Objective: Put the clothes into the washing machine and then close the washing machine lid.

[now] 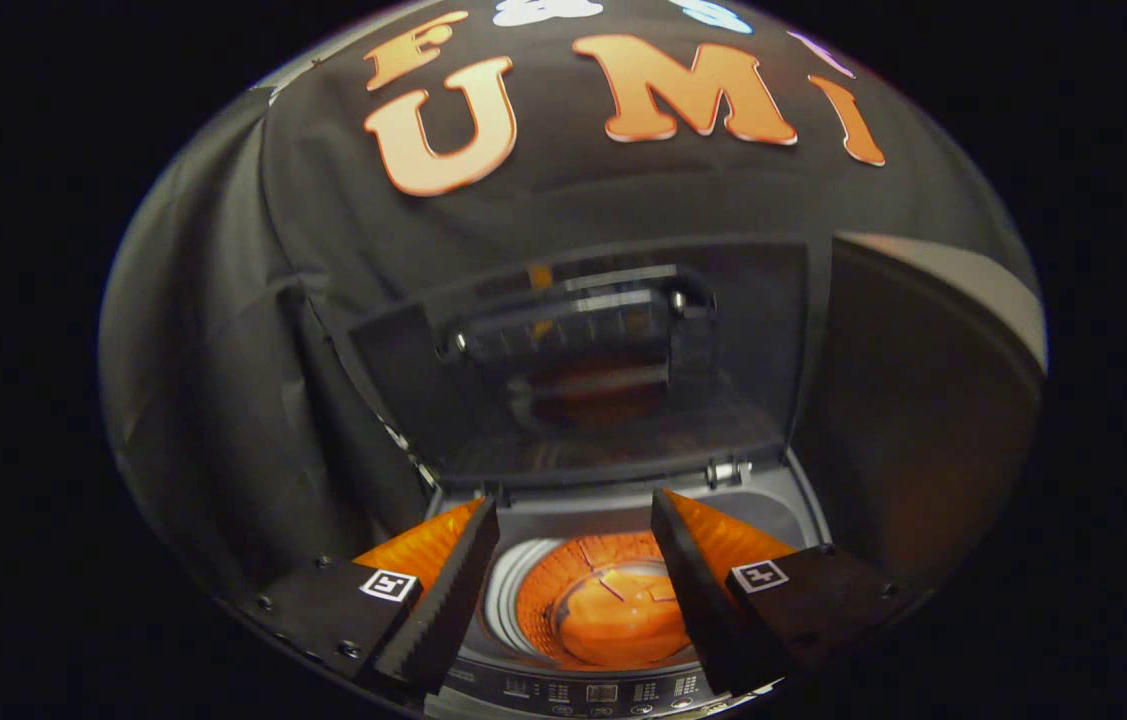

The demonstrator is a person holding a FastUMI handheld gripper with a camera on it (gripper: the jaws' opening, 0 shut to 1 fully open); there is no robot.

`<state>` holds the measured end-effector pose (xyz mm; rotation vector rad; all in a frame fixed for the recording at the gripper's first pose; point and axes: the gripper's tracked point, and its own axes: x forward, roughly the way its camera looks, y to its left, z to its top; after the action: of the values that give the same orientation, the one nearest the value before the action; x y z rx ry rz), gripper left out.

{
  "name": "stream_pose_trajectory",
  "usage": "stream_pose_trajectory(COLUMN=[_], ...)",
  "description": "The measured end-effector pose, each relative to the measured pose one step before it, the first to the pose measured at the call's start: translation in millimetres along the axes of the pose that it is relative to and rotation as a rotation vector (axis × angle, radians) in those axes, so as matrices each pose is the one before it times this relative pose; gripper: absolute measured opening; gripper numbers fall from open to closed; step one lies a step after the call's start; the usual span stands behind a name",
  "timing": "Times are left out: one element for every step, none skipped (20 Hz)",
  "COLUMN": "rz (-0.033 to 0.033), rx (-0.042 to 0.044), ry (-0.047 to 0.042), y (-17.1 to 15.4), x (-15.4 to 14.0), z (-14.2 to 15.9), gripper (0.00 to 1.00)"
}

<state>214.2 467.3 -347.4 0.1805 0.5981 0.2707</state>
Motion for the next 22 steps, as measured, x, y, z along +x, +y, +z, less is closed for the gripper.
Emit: stream_pose_trajectory(rz=[0.00683, 0.0052, 0.00379, -0.00648, -0.0123, -0.00482, 0.00382, 0.00034, -0.00164, -0.01273, -0.00673, -0.00828, -0.00837, -0.01285, -0.01471, -0.01421, -0.01008, -0.01042, -0.00815, -0.00469, -0.00152, -0.00273], rx=[-0.00279, -0.00619, -0.01504, -0.0224, -0.0202, -0.01129, -0.00553, -0.00098, -0.00668, -0.008, -0.0056, -0.00107, -0.00525, -0.00494, -0.00376, -0.00115, -0.00092, -0.00316, -0.00845, -0.00836, -0.00546, 0.00083], ry=[-0.0406, -0.04216, -0.04129, -0.02613, -0.01944, -0.00922, -0.00591, -0.00026, 0.00172, 0.00783, 0.01006, 0.00383, 0.01614, 0.01635, 0.01215, 0.00921, 0.00496, -0.00069, -0.00091, 0.00759, 0.01218, 0.01608], y=[-0.45, -0.43, 2.64, -2.84, -5.87, -5.68, -1.88, -1.84, -3.18, -5.05, -4.0, -3.15, -3.76, -5.57, -4.83, -4.79, -3.51, -3.17, -1.6, -1.52, -1.27, -0.09], x=[-9.02, -6.95, -4.25, 1.7, 3.12, 8.2, 11.01, 11.76, 14.25, 12.51, 11.49, 9.82, 10.63, 9.93, 7.75, 6.87, 5.52, 6.43, 4.56, 6.22, 5.07, 4.32], z=[20.68, 22.4, 24.64, 24.12, 24.62, 22.77, 6.85, 8.42, 2.69, 2.65, -0.47, 1.97, -4.5, -3.81, -2.39, -1.47, -0.84, 1.34, 0.54, -1.42, -4.45, -4.73], gripper=[0.98, 0.98, 0.98, 0.98, 0.98, 0.98, 0.98, 0.98, 0.98, 0.98, 0.98, 0.98, 0.98, 0.98, 0.99, 0.99, 0.98, 0.99, 0.98, 0.98, 0.99, 0.99])
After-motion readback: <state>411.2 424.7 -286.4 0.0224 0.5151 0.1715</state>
